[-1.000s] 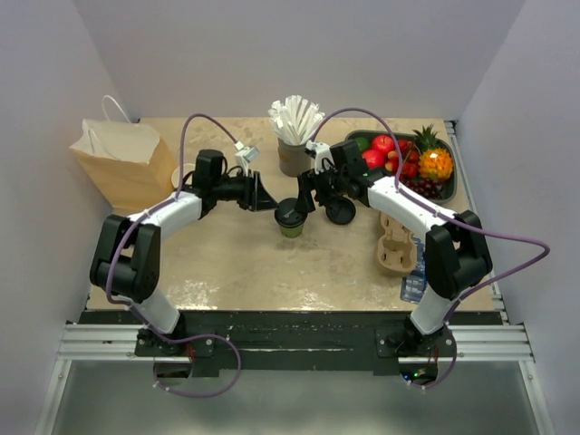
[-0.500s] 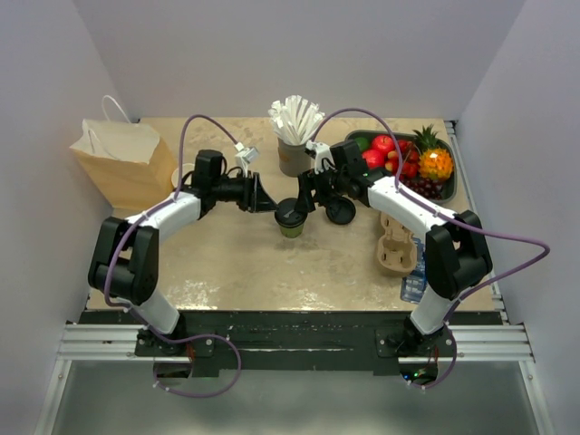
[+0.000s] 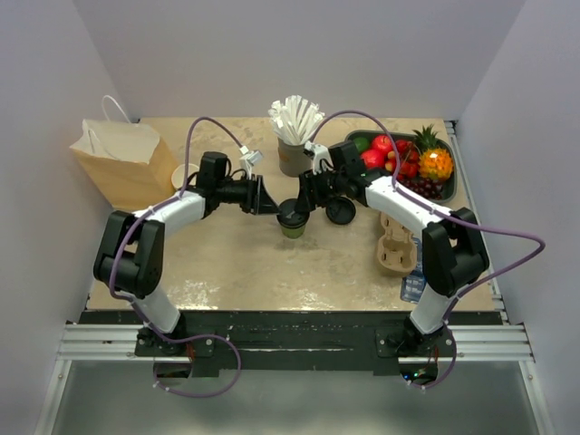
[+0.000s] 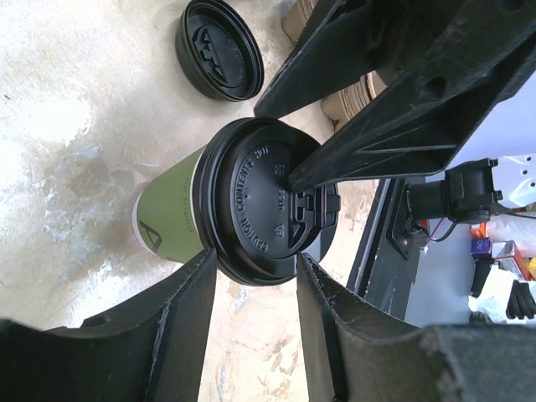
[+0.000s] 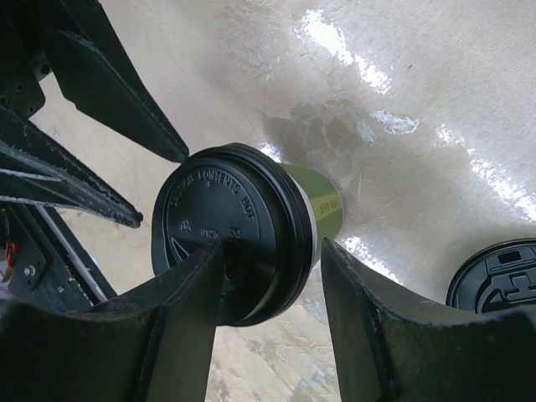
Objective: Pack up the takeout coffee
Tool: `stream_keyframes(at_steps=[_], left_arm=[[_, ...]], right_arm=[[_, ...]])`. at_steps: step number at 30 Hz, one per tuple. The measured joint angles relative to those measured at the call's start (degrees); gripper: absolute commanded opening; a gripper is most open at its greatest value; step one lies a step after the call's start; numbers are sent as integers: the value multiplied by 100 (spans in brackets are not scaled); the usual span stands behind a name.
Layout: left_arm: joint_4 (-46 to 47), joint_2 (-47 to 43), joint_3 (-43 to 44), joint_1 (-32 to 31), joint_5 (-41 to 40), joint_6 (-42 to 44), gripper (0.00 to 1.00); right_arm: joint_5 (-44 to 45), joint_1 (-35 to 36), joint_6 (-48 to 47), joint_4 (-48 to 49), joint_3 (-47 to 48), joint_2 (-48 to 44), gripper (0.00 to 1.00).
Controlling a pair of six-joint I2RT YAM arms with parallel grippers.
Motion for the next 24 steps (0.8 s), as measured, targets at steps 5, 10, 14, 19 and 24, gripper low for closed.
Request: stream_keyframes(at_steps=[5,10,14,19,24], left_arm=[[50,94,68,-35,20,-33,47],[63,146,116,-33,20,-70,47],[66,170,140,-31,17,-72,47],[59,210,199,-33,17,-74,47],[59,308,304,-46,-15,-72,46]], right_arm=[[-59,0,31,17,2,72,47],[-81,-20,44,4,50,120,43],[-168,-76,83,4,92,177,41],[-260,-138,177,7,92,186,41],[-299,-153,262,42,90,212,51]])
